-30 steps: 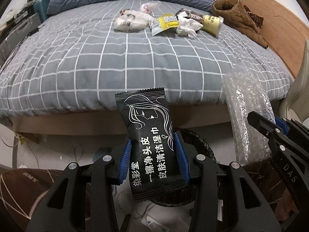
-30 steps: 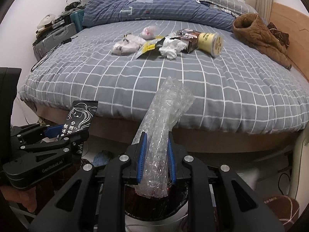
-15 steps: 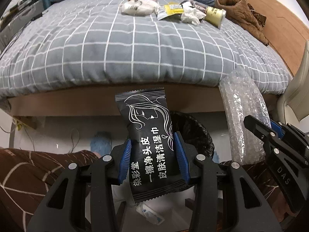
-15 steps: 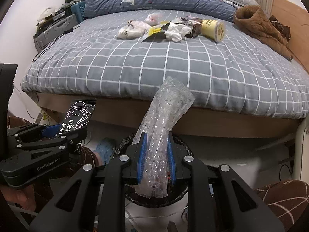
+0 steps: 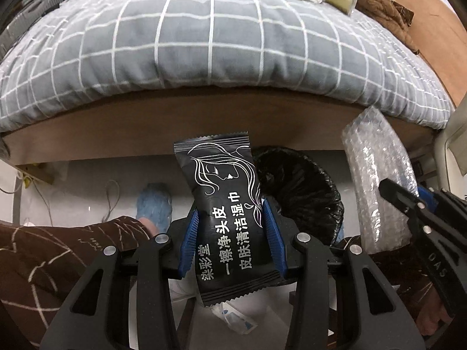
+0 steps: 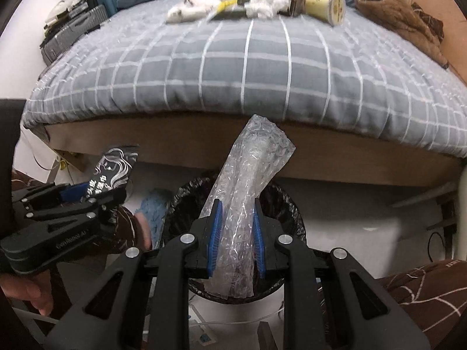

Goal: Collect trash

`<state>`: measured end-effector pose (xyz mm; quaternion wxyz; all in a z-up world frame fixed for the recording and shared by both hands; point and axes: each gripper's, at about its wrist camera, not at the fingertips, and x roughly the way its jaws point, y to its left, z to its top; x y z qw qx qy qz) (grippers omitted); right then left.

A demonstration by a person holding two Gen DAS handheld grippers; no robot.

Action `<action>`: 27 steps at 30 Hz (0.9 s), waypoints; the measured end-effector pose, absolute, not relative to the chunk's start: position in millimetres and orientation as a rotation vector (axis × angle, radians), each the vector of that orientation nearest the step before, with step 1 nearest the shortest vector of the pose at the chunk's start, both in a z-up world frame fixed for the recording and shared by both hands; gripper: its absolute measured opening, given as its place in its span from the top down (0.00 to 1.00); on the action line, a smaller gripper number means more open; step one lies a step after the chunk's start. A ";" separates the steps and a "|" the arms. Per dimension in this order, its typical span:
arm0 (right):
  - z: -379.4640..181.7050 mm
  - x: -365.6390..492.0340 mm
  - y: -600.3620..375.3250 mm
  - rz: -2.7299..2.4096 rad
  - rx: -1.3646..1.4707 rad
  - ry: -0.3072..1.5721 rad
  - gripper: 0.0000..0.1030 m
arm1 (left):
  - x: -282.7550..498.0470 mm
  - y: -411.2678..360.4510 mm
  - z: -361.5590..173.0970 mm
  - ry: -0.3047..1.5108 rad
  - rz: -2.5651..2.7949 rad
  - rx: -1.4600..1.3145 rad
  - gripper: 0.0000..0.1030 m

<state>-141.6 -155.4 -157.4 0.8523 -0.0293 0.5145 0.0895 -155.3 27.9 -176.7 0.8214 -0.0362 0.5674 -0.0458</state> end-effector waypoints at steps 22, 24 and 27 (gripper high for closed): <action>-223.5 -104.2 -135.3 0.220 -0.097 1.220 0.79 | -120.9 37.2 -228.2 1.296 -0.056 -0.085 0.59; -226.2 -104.2 -133.8 0.220 -0.104 1.222 0.77 | -120.3 38.6 -229.7 1.300 -0.047 -0.087 0.59; -225.9 -105.2 -133.9 0.218 -0.110 1.220 0.71 | -119.2 35.3 -227.1 1.302 -0.038 -0.088 0.59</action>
